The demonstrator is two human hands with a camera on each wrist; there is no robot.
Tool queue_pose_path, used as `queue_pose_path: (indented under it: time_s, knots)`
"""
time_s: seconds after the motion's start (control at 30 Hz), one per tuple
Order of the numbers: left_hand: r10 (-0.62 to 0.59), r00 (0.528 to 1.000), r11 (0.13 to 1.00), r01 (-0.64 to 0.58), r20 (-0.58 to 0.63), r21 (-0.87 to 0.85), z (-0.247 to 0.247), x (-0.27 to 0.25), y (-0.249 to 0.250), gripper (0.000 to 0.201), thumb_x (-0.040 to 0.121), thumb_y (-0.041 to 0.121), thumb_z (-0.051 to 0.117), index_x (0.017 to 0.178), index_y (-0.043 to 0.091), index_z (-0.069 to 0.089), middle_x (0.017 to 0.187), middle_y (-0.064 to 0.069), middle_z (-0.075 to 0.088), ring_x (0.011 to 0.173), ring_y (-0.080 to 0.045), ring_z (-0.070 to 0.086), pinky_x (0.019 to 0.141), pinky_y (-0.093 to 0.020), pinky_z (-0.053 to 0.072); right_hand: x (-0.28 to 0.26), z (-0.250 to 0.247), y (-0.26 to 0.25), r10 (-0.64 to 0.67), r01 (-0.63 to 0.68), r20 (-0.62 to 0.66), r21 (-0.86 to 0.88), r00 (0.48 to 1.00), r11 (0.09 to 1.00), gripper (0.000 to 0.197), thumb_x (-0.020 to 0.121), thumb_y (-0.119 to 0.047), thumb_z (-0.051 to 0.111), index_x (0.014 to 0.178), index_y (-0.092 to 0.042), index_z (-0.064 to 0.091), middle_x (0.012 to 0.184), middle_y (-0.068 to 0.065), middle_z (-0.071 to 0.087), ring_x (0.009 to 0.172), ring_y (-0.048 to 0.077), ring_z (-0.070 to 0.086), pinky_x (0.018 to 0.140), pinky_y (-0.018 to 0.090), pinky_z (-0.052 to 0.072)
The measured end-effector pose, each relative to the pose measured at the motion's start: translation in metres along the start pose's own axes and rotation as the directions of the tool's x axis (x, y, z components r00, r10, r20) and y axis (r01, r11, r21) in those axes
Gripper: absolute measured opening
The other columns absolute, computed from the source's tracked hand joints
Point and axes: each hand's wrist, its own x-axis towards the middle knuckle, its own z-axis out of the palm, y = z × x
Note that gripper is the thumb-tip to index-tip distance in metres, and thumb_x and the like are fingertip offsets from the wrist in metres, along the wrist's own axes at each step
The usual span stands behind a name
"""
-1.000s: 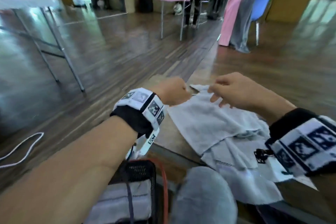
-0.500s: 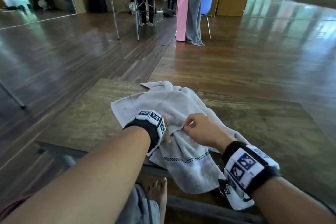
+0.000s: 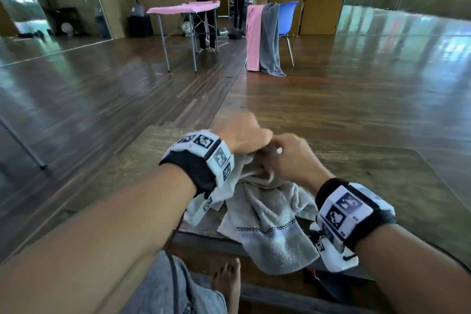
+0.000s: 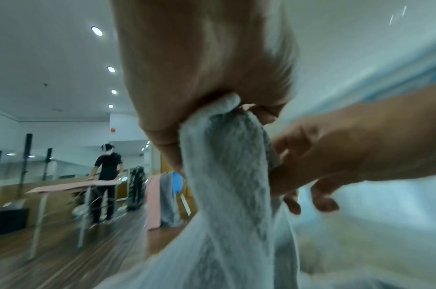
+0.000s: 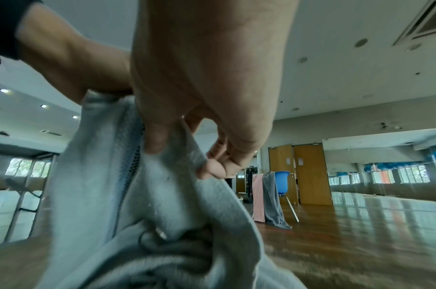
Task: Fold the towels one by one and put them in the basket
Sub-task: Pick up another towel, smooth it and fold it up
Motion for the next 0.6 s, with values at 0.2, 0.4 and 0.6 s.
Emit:
queue_pose_path:
  time_s: [0.2,0.4,0.6]
  knots:
    - [0.177,0.967,0.983,-0.183,-0.185,-0.012,-0.049,-0.015,0.03,0.011,0.076,0.026,0.063,0.071,0.016,0.063,0.064,0.003,0.059,0.065,-0.025,0.062,0.058,-0.03,0.045,0.007,-0.088,-0.024,0.066,0.007,-0.433,0.167,0.899,0.986,0.025,0.076,-0.009,0.048,0.073,-0.017,0.071,0.053,0.001,0.068,0.048,0.015,0.069,0.046,0.025,0.055]
    - [0.08,0.934,0.89,-0.224,-0.349,-0.398,-0.047,-0.002,0.064,0.018,0.092,0.009,0.051,0.087,0.0,0.066,0.083,-0.021,0.065,0.073,-0.026,0.057,0.069,-0.035,0.052,-0.008,-0.153,0.005,0.254,-0.115,-0.449,0.314,0.857,0.942,0.026,0.08,-0.009,0.053,0.099,-0.01,0.071,0.101,0.019,0.072,0.085,0.038,0.075,0.076,0.049,0.063]
    - [0.384,0.861,0.799,-0.491,-0.335,-0.346,-0.035,0.008,0.134,0.018,0.095,0.007,0.048,0.096,0.01,0.066,0.086,0.003,0.064,0.078,-0.009,0.057,0.066,-0.012,0.041,-0.051,-0.167,0.02,0.053,-0.086,-0.333,-0.087,0.941,0.992,0.094,0.069,-0.052,0.077,0.15,-0.038,0.033,0.145,0.004,0.046,0.132,0.026,0.041,0.106,0.043,0.038]
